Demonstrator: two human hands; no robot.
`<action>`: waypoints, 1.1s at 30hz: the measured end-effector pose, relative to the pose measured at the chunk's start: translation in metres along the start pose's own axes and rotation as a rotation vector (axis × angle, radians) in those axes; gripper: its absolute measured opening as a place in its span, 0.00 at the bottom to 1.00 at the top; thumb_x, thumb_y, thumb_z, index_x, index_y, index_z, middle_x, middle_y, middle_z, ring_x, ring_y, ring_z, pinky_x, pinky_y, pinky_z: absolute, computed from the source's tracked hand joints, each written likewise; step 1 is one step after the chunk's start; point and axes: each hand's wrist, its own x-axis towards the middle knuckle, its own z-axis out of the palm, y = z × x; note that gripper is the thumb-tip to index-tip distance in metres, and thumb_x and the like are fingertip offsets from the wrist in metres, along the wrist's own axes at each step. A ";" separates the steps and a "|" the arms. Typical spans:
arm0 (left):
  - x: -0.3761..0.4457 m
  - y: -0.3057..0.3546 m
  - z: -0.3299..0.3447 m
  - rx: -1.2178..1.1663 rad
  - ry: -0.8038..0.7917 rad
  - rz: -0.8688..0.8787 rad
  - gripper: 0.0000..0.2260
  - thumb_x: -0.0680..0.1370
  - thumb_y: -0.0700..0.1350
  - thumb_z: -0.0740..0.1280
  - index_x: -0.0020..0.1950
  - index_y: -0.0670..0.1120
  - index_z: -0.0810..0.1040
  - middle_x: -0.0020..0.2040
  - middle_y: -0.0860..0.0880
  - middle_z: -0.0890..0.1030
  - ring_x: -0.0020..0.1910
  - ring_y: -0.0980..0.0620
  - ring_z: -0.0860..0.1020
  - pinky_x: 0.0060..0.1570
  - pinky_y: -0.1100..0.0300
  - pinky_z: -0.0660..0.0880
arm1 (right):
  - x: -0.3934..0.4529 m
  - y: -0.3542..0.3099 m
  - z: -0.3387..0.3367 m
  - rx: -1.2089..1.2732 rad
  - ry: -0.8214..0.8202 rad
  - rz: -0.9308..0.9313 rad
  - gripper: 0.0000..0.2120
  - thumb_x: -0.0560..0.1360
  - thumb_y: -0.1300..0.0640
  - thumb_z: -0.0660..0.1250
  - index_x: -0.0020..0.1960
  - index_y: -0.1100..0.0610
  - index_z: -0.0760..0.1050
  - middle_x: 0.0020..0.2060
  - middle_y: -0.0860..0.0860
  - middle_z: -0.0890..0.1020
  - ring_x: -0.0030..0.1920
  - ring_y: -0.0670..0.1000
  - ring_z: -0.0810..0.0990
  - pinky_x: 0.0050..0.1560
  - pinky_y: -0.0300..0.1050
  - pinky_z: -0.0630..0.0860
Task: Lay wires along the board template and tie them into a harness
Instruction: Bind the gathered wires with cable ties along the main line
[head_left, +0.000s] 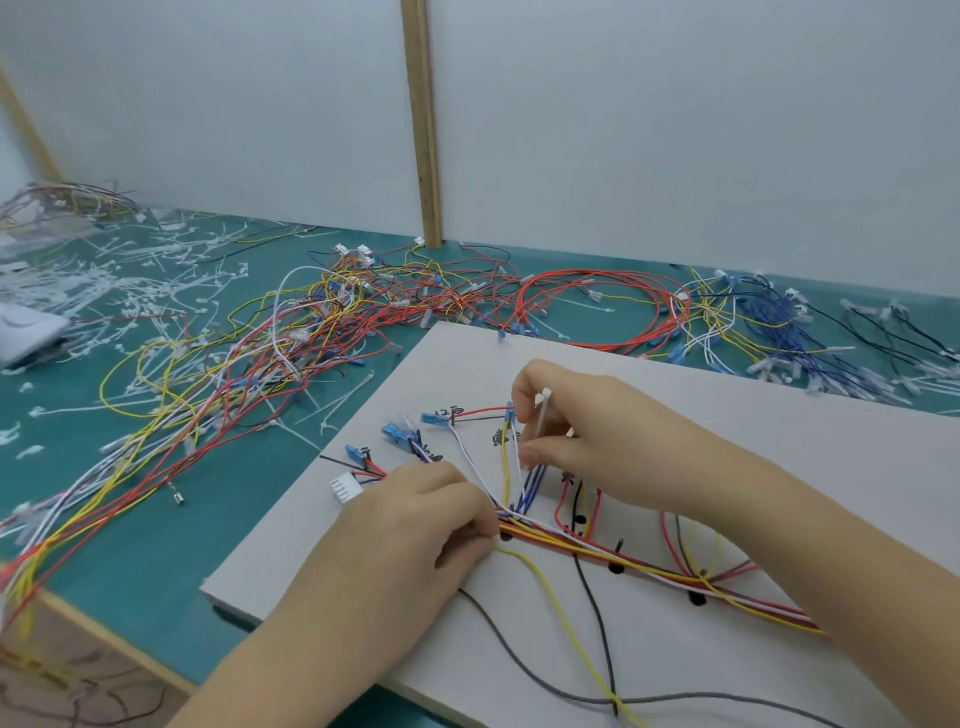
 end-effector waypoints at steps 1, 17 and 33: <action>0.000 0.000 0.001 0.015 0.013 0.001 0.02 0.68 0.45 0.67 0.37 0.50 0.79 0.37 0.58 0.78 0.40 0.60 0.72 0.39 0.65 0.69 | -0.001 0.000 0.000 -0.008 0.010 -0.014 0.16 0.72 0.60 0.68 0.39 0.46 0.62 0.36 0.45 0.82 0.34 0.37 0.74 0.38 0.32 0.68; 0.004 -0.001 0.008 0.140 0.098 0.043 0.11 0.71 0.51 0.59 0.37 0.50 0.79 0.35 0.57 0.77 0.38 0.58 0.70 0.36 0.66 0.67 | -0.002 0.002 0.007 0.050 0.060 0.002 0.15 0.70 0.60 0.69 0.37 0.48 0.64 0.34 0.46 0.82 0.35 0.43 0.76 0.37 0.34 0.69; 0.012 -0.014 -0.008 0.325 -0.109 0.352 0.12 0.64 0.35 0.75 0.39 0.50 0.80 0.36 0.53 0.77 0.35 0.56 0.70 0.30 0.63 0.68 | -0.006 0.003 0.002 0.092 -0.110 -0.041 0.07 0.77 0.58 0.61 0.44 0.48 0.66 0.26 0.41 0.74 0.30 0.35 0.71 0.34 0.29 0.66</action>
